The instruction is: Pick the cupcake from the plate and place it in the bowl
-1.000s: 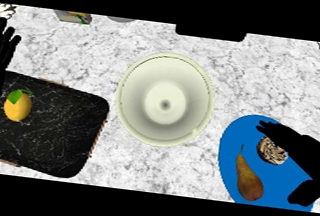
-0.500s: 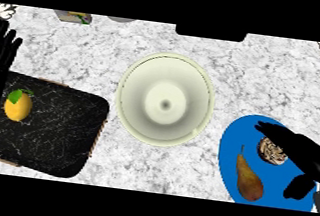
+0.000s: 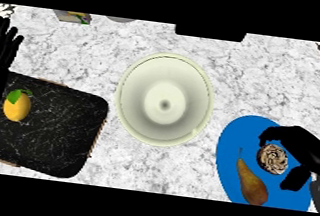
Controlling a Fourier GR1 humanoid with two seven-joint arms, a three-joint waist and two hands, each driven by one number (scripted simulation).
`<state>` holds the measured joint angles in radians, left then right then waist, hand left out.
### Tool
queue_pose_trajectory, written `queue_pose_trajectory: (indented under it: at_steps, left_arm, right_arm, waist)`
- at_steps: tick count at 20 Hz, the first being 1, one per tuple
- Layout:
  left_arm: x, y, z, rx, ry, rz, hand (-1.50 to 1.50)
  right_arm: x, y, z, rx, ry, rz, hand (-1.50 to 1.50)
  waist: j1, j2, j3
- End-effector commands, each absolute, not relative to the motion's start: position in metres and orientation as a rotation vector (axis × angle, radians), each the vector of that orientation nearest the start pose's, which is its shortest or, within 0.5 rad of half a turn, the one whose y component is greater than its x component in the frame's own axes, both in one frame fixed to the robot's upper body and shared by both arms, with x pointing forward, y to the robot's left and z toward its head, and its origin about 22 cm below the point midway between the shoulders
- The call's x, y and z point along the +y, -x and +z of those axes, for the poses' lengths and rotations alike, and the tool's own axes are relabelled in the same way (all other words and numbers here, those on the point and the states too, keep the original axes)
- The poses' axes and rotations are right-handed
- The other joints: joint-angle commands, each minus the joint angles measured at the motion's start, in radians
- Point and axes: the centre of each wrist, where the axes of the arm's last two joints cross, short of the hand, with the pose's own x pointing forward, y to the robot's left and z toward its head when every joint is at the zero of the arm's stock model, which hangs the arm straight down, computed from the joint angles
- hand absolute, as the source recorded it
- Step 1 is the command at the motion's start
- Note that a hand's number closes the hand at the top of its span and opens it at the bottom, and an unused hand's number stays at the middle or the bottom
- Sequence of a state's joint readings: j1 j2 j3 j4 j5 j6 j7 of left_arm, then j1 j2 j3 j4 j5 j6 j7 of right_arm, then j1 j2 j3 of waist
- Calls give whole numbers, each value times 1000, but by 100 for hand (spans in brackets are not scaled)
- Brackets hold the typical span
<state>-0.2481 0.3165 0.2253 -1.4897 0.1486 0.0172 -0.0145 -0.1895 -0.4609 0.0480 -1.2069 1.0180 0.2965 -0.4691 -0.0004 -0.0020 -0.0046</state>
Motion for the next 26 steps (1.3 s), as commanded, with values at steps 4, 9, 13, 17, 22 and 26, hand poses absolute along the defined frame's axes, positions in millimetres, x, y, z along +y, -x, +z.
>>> queue_pose_trajectory:
  at_steps: [4,9,13,17,22,26]
  left_arm:
    - [338,-291,81,-1763,-242,42,0]
    - [344,-280,77,-1756,-294,66,0]
    - [365,-268,76,-1730,-382,113,0]
    - [363,-270,85,-1745,-359,108,0]
    - [359,-265,78,-1752,-338,95,0]
    - [352,-276,83,-1755,-319,69,0]
  right_arm:
    - [-343,-278,5,-1327,545,1535,150]
    - [-371,-224,-23,-997,772,1215,150]
    - [-424,-151,-39,-654,964,936,150]
    - [-394,-110,-30,-655,1092,792,150]
    - [-371,-80,34,-711,1295,690,150]
    - [-324,-66,84,-875,1296,639,150]
  waist:
    - [0,1,5]
    - [-63,-11,1]
    - [-151,-25,-4]
    - [-122,-22,-4]
    - [-92,-16,-5]
    - [-72,-7,-2]
